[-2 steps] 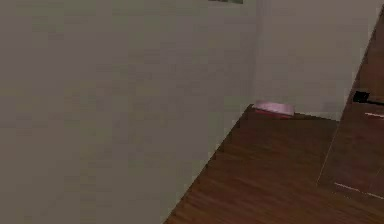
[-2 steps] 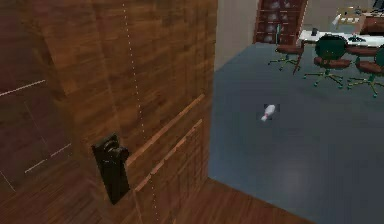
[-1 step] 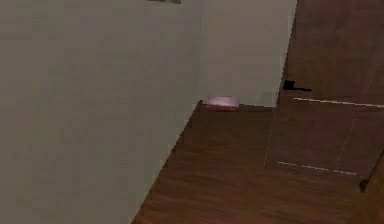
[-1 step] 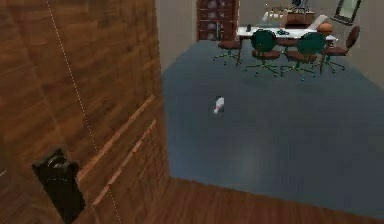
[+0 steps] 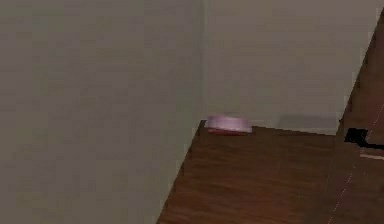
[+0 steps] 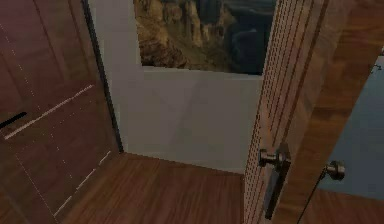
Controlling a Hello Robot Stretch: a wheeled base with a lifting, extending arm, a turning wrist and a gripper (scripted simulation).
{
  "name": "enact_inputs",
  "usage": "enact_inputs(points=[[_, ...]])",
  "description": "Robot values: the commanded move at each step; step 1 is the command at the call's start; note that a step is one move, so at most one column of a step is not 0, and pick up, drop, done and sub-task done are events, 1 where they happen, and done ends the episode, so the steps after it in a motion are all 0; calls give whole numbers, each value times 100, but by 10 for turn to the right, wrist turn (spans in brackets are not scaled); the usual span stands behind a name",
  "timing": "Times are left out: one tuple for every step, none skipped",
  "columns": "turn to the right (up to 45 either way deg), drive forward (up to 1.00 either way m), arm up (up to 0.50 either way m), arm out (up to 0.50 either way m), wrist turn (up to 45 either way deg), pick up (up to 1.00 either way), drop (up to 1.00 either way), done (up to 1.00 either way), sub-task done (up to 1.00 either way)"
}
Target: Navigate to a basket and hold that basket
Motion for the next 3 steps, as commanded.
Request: enact_inputs(points=[[150, 0, 0, 0, 0, 0, 0, 0, 0], [0, 90, 0, 0, 0, 0, 0, 0, 0], [240, 0, 0, 0, 0, 0, 0, 0, 0]])
